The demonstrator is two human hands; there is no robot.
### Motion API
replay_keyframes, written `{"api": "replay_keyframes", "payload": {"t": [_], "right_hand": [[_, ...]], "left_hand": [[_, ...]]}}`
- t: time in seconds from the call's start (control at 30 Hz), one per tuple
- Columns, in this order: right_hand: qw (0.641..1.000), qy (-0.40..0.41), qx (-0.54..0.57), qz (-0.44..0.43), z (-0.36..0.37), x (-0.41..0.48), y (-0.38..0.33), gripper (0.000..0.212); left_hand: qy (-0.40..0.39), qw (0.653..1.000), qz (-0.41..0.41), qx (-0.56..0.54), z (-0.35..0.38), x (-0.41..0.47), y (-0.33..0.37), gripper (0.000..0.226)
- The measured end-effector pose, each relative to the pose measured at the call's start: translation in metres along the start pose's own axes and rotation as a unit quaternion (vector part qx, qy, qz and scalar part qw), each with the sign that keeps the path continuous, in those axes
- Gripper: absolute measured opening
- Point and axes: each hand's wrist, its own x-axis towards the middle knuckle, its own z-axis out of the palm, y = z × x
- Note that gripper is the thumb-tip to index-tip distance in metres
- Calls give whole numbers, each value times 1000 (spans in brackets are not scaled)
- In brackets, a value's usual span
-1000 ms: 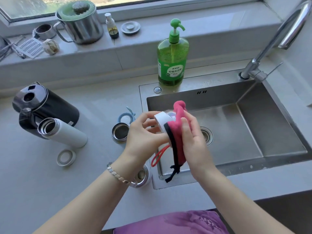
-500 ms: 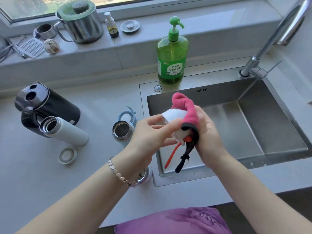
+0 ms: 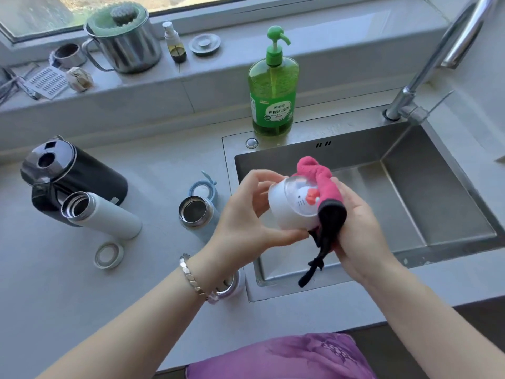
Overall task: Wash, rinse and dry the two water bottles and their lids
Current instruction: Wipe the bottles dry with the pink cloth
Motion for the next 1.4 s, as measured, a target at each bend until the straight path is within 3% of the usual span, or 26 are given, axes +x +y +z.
{"api": "replay_keyframes", "payload": {"t": [0.1, 0.2, 0.3, 0.37, 0.43, 0.53, 0.63, 0.7, 0.83, 0.9, 1.0, 1.13, 1.23, 1.3, 1.33, 1.4], "right_hand": [[992, -14, -107, -71, -5, -10, 0, 40], [986, -2, -153, -63, -4, -14, -7, 41], [987, 16, -150, -60, -3, -12, -5, 36], [990, 32, -113, -74, -1, -12, 0, 34], [991, 52, -78, -91, 1, -14, 10, 39], [989, 98, -44, -103, 6, -19, 25, 40], [982, 144, -51, -112, 10, -23, 39, 36], [976, 130, -86, -152, 9, -25, 46, 33], [939, 43, -201, -276, 6, -24, 55, 29], [938, 35, -189, -288, 7, -18, 55, 16], [973, 33, -76, -214, 10, -12, 44, 1], [997, 23, 18, -67, 7, 2, 31, 20], [980, 85, 160, 82, -10, 20, 31, 42], [963, 45, 242, 107, -12, 20, 30, 53], [963, 2, 249, 107, -8, 17, 33, 53], [980, -66, 169, 82, 4, 6, 42, 33]], "left_hand": [[-17, 986, 119, 112, -1, 1, -1, 70], [-22, 938, 240, 248, 4, 1, -3, 71], [-31, 934, 248, 256, 3, -2, -9, 78], [-43, 952, 192, 236, 2, -4, -9, 86], [-14, 971, 85, 221, 4, -8, -4, 94], [32, 973, -180, 139, 8, -17, 12, 104], [-20, 924, -357, -134, -1, -16, 30, 66], [-60, 898, -390, -194, -8, -12, 37, 46], [-60, 904, -410, -105, -3, -7, 26, 53], [-33, 914, -392, -103, 3, -9, 21, 54], [-31, 939, -331, -89, 5, -10, 17, 34], [-48, 962, -266, -24, 3, -11, 11, 5], [-42, 965, -249, 74, 0, -16, -1, 33], [-22, 959, -247, 139, -1, -17, -6, 49], [-12, 958, -236, 162, 1, -17, -5, 38], [-13, 954, -182, 238, 6, -15, 2, 23]]}}
